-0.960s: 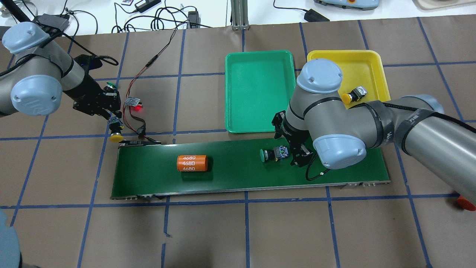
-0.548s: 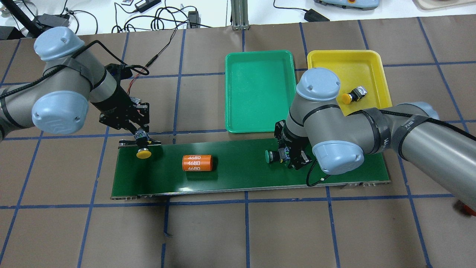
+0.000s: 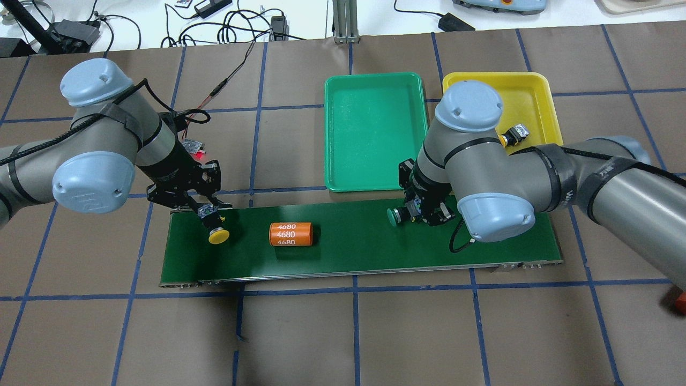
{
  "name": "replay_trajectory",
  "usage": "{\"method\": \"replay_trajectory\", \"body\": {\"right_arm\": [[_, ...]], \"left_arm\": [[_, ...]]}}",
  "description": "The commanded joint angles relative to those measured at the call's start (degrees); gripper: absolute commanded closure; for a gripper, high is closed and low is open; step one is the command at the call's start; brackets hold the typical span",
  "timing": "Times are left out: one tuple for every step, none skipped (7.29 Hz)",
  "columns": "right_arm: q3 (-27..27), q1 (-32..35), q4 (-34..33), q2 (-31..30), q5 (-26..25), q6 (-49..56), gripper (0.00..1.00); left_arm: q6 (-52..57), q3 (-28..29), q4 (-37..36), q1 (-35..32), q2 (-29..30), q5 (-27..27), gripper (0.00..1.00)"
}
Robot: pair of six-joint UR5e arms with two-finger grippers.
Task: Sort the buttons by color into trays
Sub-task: 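Carry green button into green tray with right gripper while left releases yellow button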
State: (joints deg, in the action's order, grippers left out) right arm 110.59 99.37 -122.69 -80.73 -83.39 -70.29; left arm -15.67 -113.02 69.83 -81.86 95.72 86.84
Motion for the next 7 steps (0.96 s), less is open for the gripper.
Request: {"method": "replay_trajectory", "body": {"right_arm": [[-9.3,-0.8,-1.7,7.1,0.2,0.1,1.00],[-14.8,-0.8,-3.5,13.4,0.3,-0.3,1.00],[-19.3,-0.8,-5.0,18.3,0.4,-0.3,1.00],[-20.4,-0.8,-5.0,20.9,0.2,0.2,1.00],[-20.3,-0.9,-5.0,21.7,-0.5,0.3,1.00],[-20.3,-1.9,-4.9,22.2,-0.8,0.6,1.00],[-20.2,-3.5,-5.0,24.2,0.4,1.1,1.00]], "left_arm": [[-5.3,-0.8,-0.4,-0.3,1.5,0.0,1.00],[-12.3,-1.1,0.4,-0.7,1.0,0.0,1.00],[-14.5,-1.4,0.5,-1.0,-0.5,-0.6,1.00],[-21.8,-1.7,0.9,-1.0,-0.3,-3.8,1.00],[-24.6,-2.4,2.1,-1.1,0.3,-3.3,1.00],[-25.5,-2.6,2.2,-1.1,0.2,-3.3,0.97],[-25.4,-2.6,2.2,-1.0,0.1,-3.2,0.77]]}}
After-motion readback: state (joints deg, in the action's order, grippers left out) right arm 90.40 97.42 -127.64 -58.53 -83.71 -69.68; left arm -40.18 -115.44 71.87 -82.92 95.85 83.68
